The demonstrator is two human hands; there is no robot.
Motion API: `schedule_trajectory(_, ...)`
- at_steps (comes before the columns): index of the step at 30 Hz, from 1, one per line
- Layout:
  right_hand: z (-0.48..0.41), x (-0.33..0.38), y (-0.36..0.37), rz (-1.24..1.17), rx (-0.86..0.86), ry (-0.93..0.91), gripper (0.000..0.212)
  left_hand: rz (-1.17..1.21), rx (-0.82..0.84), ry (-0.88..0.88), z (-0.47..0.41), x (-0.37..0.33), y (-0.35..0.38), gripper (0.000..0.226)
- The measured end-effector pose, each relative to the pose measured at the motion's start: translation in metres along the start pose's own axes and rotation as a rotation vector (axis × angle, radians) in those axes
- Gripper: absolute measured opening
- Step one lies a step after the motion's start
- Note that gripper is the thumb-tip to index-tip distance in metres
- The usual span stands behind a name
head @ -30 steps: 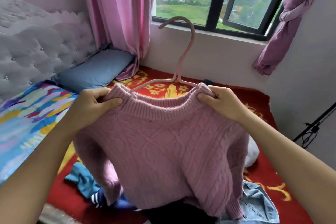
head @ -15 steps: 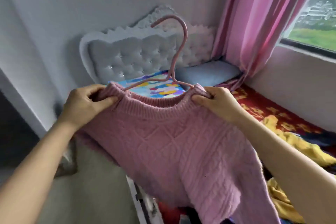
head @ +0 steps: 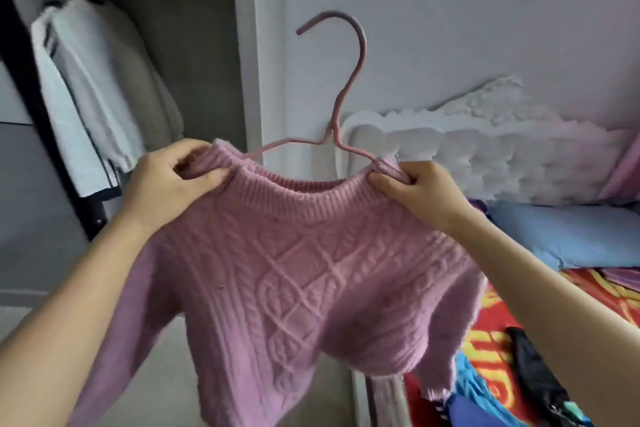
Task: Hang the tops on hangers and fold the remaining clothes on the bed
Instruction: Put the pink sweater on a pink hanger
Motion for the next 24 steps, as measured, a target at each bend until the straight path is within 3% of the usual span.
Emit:
schedule_trajectory(4, -0.032, 0.074, 0.042, 0.044, 0.057, -0.019, 0.051, -0.068, -0.076, 0.003, -0.016, 0.044, -0.072, 0.019)
schedule_trajectory(8, -0.062, 0.131, 0.085, 0.067, 0.196, -0.032, 0.047, -0.247, -0.175, 0.013, -0.030, 0.083, -0.131, 0.046)
schedule_trajectory(12, -0.089, 0.174, 0.126, 0.050, 0.184, -0.054, 0.050, -0.403, -0.231, -0.017, -0.044, 0.112, -0.167, 0.069)
schedule_trajectory(14, -0.102, 0.187, 0.145, 0.012, 0.138, -0.051, 0.049, -0.455, -0.202, -0.099, -0.059, 0.135, -0.175, 0.070)
schedule_trajectory(17, -0.127, 0.194, 0.174, -0.054, 0.095, -0.014, 0.042, -0.508, -0.136, -0.186, -0.080, 0.175, -0.182, 0.052)
schedule_trajectory(24, -0.213, 0.176, 0.251, -0.118, 0.101, 0.142, 0.046, -0.507, -0.074, -0.327, -0.115, 0.257, -0.201, 0.063)
Point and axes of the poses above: each hand's wrist, its own z-axis away from the middle knuckle, its own y-axis out of the palm, x = y × z, the point moved 5 cm from there along -z, towards the middle knuckle, and after that the axes turned 8 degrees about z, right-handed, at the moved point
